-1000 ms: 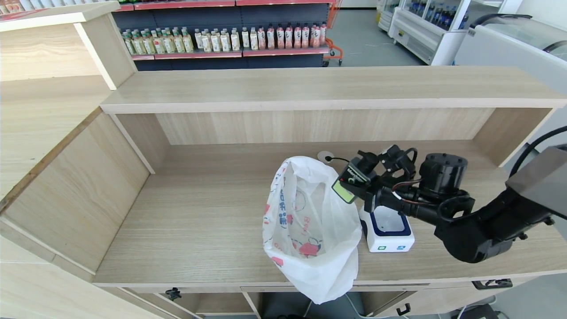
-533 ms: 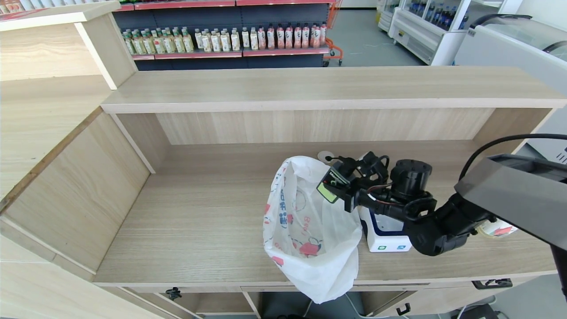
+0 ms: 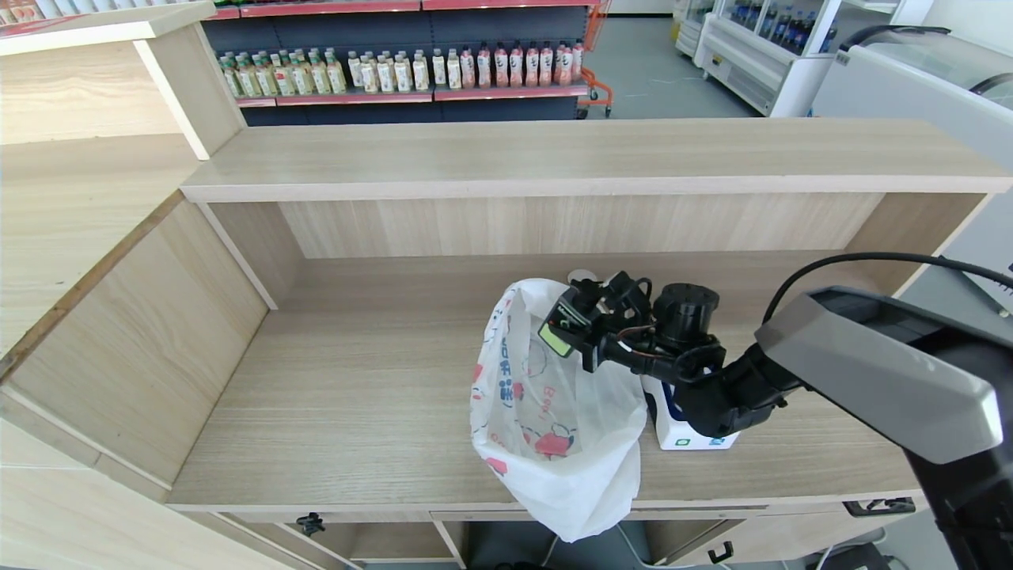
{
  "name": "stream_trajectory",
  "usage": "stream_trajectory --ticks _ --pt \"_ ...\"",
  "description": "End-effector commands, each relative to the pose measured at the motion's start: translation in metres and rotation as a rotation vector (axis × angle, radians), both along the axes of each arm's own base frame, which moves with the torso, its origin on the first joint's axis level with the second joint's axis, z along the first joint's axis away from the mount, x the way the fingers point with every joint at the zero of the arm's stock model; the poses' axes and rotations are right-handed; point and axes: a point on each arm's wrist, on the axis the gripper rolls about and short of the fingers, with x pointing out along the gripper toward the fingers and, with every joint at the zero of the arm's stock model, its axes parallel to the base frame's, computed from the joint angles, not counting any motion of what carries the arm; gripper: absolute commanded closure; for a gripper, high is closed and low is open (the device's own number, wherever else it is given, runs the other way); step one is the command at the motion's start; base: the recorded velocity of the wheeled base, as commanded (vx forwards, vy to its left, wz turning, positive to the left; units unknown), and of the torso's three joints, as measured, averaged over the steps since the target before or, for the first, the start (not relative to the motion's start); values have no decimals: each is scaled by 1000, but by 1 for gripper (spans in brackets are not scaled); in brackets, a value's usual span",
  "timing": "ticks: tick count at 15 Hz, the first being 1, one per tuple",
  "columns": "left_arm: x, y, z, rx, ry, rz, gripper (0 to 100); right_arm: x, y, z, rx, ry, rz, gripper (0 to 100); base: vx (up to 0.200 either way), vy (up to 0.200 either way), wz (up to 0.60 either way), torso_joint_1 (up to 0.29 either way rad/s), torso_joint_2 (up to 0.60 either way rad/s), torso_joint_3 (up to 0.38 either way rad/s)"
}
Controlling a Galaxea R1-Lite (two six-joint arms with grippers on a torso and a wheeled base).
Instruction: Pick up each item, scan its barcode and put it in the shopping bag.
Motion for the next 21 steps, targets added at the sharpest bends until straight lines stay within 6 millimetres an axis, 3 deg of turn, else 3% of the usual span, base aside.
stream_trajectory --ticks 1,9,10,12,14,16,17,18,19,21 --pt "0 0 0 0 0 0 0 8 5 -8 -8 -3 6 100 0 0 0 0 0 0" --pt "0 0 0 0 1 0 0 13 8 -23 -89 -1 14 100 0 0 0 0 0 0" --pt "0 0 0 0 1 0 0 13 8 -23 -90 1 14 0 0 0 0 0 0 0" --pt "0 0 0 0 0 0 0 12 8 -15 -86 -5 16 0 0 0 0 0 0 0" --pt "0 0 0 0 1 0 0 8 1 11 -54 2 5 0 0 0 0 0 0 0" --pt "0 0 0 0 0 0 0 -3 -14 53 21 50 -14 0 0 0 0 0 0 0" --pt "0 0 0 0 1 0 0 -5 -16 58 28 51 -16 0 0 0 0 0 0 0" --pt "0 0 0 0 0 0 0 -19 -29 84 45 46 -16 0 0 0 0 0 0 0" --pt "0 0 0 0 0 0 0 -45 -50 108 44 56 15 0 0 0 0 0 0 0" --pt "0 0 0 0 1 0 0 -72 -66 122 59 74 34 0 0 0 0 0 0 0"
